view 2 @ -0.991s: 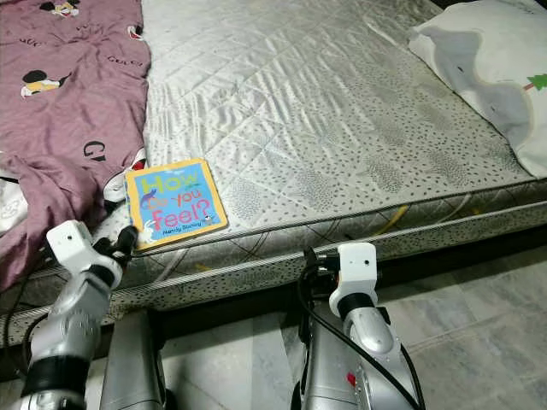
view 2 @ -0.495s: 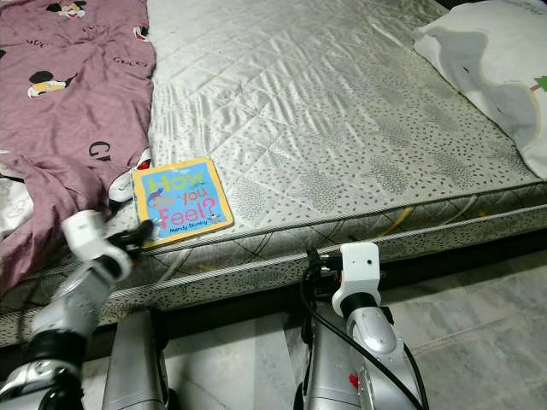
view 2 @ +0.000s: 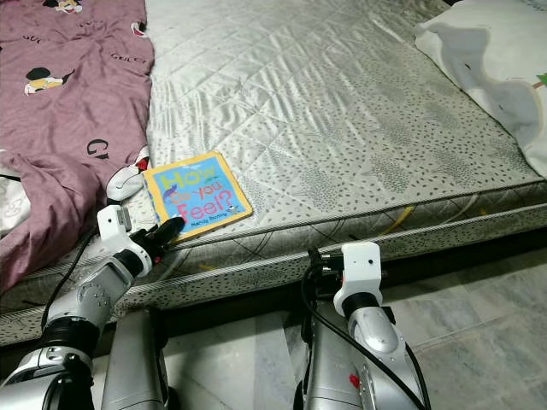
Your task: Clean up the room
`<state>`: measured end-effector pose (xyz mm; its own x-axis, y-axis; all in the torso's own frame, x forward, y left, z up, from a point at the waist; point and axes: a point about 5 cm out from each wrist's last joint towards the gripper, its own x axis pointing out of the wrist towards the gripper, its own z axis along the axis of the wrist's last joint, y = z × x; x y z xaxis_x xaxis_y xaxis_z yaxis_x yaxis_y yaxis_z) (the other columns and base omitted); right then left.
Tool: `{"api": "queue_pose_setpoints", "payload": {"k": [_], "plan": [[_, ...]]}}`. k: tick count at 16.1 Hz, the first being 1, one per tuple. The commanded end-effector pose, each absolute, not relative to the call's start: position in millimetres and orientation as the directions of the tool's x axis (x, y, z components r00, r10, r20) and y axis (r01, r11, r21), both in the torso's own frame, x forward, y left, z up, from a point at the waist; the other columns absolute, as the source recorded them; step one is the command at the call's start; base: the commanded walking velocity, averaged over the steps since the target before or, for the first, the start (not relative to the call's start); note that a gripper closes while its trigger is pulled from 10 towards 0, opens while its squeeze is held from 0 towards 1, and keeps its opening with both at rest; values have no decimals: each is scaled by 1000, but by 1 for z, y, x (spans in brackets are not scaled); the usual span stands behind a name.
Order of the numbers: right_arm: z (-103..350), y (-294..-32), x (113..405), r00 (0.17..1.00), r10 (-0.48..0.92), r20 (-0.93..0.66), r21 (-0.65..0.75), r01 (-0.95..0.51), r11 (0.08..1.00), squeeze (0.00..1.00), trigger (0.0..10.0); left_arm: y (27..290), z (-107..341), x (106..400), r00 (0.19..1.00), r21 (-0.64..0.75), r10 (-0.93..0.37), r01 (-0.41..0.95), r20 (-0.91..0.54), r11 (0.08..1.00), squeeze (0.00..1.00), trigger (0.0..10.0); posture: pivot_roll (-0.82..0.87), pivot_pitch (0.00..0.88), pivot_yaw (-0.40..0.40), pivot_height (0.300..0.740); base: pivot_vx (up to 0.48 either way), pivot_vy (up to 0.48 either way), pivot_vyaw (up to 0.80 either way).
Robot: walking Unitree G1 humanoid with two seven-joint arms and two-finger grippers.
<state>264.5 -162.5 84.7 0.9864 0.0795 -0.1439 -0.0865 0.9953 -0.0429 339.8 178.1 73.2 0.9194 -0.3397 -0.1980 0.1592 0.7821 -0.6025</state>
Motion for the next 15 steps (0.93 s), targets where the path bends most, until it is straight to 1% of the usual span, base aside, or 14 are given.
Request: {"api": "queue_pose_setpoints", "payload": {"k": [1,2,3,6,10,12,13,15], "plan": [[87,-164,264,987,71,-141,-47,-79,996,0,10000,165,62,336,886,-623,-395,170,-243,764,0,0,-136,156,-29,475,0,0,0],[87,-164,264,988,71,-140,-47,-78,996,0,10000,165,63,337,887,-627,-396,172,-237,760,0,0,-136,156,-28,475,0,0,0],[87,-163,265,988,70,-140,-47,-77,996,0,10000,161,69,339,885,-641,-422,210,-196,738,0,0,-134,156,-27,475,0,0,0],[86,-163,265,988,69,-140,-46,-77,996,0,10000,160,74,342,890,-663,-430,230,-154,712,0,0,-132,154,-25,475,0,0,0],[86,-162,268,988,66,-139,-48,-74,996,0,10000,156,89,347,895,-680,-444,296,-49,671,0,0,-129,144,-22,475,0,0,0],[86,-162,268,988,64,-138,-49,-72,996,0,10000,156,95,350,899,-660,-437,315,-21,682,0,0,-130,142,-21,475,0,0,0],[86,-163,269,989,63,-138,-49,-70,996,0,10000,157,101,353,912,-648,-411,313,0,694,0,0,-130,141,-21,475,0,0,0],[85,-163,269,989,60,-138,-49,-67,997,0,10000,156,111,355,922,-569,-386,334,32,751,0,0,-124,131,-16,475,0,0,0]]}}
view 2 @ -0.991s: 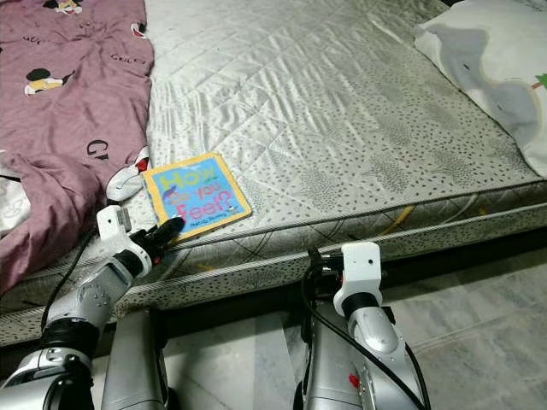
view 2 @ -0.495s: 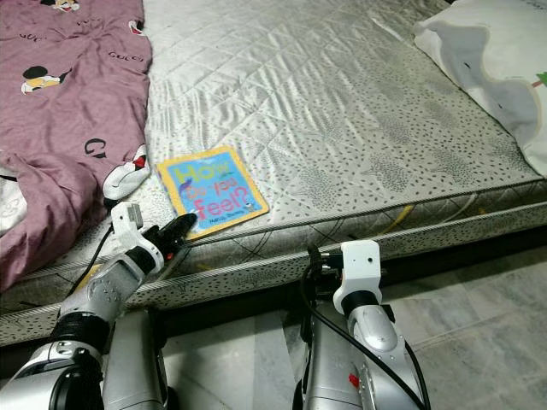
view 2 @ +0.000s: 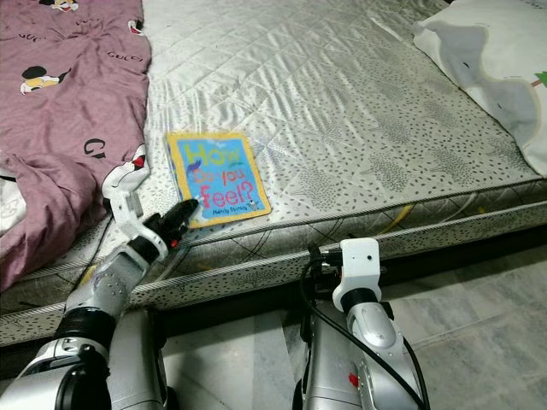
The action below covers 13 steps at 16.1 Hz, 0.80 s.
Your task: Clean up the room
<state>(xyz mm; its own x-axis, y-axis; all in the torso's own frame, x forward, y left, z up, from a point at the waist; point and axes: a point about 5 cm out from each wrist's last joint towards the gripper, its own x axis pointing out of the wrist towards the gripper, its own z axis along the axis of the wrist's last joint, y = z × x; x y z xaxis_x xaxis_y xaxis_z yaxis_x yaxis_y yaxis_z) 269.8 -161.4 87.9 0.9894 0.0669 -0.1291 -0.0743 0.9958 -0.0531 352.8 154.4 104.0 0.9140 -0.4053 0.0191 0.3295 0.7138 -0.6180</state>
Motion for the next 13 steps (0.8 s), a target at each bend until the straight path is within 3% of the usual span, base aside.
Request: {"api": "queue_pose_setpoints", "payload": {"k": [1,4,9,10,13], "plan": [[85,-163,269,989,59,-138,-49,-67,997,0,10000,156,113,355,924,-557,-380,338,42,759,0,0,-124,131,-16,475,0,0,0],[84,-161,271,991,47,-125,-39,-52,998,0,10000,157,127,351,923,-397,-375,375,83,837,0,0,-107,106,3,475,0,0,0],[94,-158,279,997,31,-77,52,-27,998,0,10000,175,128,329,951,-129,-300,308,77,943,0,0,-71,71,32,475,0,0,0],[98,-155,282,997,45,-63,86,-39,996,0,10000,182,129,320,964,-4,-243,245,105,969,0,0,-54,60,39,475,0,0,0],[109,-150,292,999,42,-17,146,-39,988,0,10000,191,127,307,979,69,-154,146,131,987,0,0,-51,41,54,475,0,0,0]]}}
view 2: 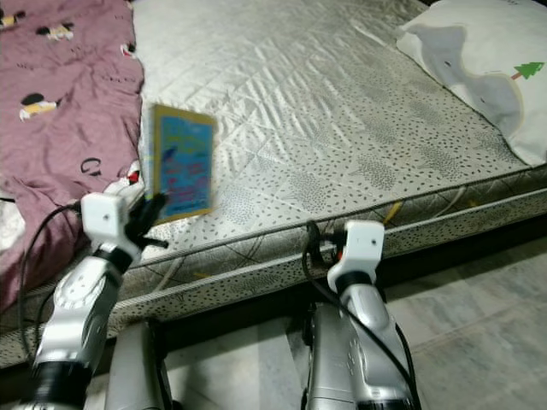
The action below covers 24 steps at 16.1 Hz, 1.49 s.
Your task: Clean up the room
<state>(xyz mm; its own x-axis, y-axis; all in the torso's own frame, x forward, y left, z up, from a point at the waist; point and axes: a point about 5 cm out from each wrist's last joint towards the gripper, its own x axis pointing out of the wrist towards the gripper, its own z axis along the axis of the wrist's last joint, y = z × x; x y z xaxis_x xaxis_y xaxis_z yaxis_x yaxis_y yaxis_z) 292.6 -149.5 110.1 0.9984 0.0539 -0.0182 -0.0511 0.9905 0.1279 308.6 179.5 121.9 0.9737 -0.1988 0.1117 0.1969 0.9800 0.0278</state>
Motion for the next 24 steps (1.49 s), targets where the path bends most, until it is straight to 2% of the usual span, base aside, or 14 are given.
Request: {"api": "queue_pose_setpoints", "payload": {"k": [1,5,12,22,23,24], "plan": [[115,-150,296,999,38,8,159,-38,987,0,10000,190,127,305,979,85,-150,139,136,987,0,0,-50,33,58,475,0,0,0],[124,-151,308,999,28,46,188,-36,982,0,10000,192,127,304,982,111,-121,105,148,988,0,0,-46,0,64,499,0,0,0],[130,-146,328,997,37,75,188,-51,981,0,10000,187,126,307,983,106,-90,74,162,992,0,0,-31,0,58,577,0,0,0],[118,-150,327,999,-2,54,184,-8,983,0,10000,176,115,309,987,121,-112,98,114,988,0,0,-37,0,69,671,0,0,0],[117,-151,326,998,-12,56,184,2,983,0,10000,173,114,311,988,168,-102,81,115,982,0,10000,-44,0,76,691,0,0,0],[117,-153,326,998,-18,56,182,8,983,0,10000,172,113,313,991,156,-91,74,102,985,0,10000,-44,0,76,701,0,0,0]]}}
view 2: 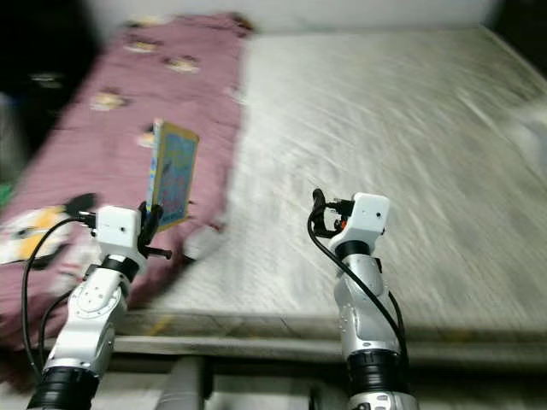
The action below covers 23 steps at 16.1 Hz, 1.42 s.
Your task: Clean up the room
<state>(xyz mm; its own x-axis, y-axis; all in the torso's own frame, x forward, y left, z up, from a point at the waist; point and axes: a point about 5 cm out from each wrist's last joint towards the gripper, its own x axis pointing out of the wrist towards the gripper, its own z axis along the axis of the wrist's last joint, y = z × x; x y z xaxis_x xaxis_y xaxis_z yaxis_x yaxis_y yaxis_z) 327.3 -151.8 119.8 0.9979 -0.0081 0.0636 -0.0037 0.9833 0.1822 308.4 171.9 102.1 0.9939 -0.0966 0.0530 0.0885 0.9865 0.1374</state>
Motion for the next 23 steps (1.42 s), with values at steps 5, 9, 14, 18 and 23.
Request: {"api": "queue_pose_setpoints", "payload": {"k": [5,9,14,18,23], "plan": [[112,-160,322,998,-44,45,146,37,989,0,10000,168,114,314,991,164,-73,54,115,985,0,10000,-51,0,78,730,0,0,0],[113,-161,320,997,-32,69,120,23,993,0,10000,168,114,314,990,162,-80,60,116,985,0,10000,-47,0,76,740,0,0,0],[118,-158,329,996,-29,84,112,20,994,0,10000,170,118,316,979,156,-134,110,152,982,0,10000,-39,0,68,740,0,0,0],[119,-160,330,995,-25,92,103,16,995,0,10000,168,117,317,985,135,-108,90,132,987,0,10000,-34,0,56,740,0,0,0],[118,-160,332,996,-23,88,104,13,995,0,10000,169,113,317,993,96,-52,42,106,994,0,10000,-29,0,46,740,0,0,0]]}}
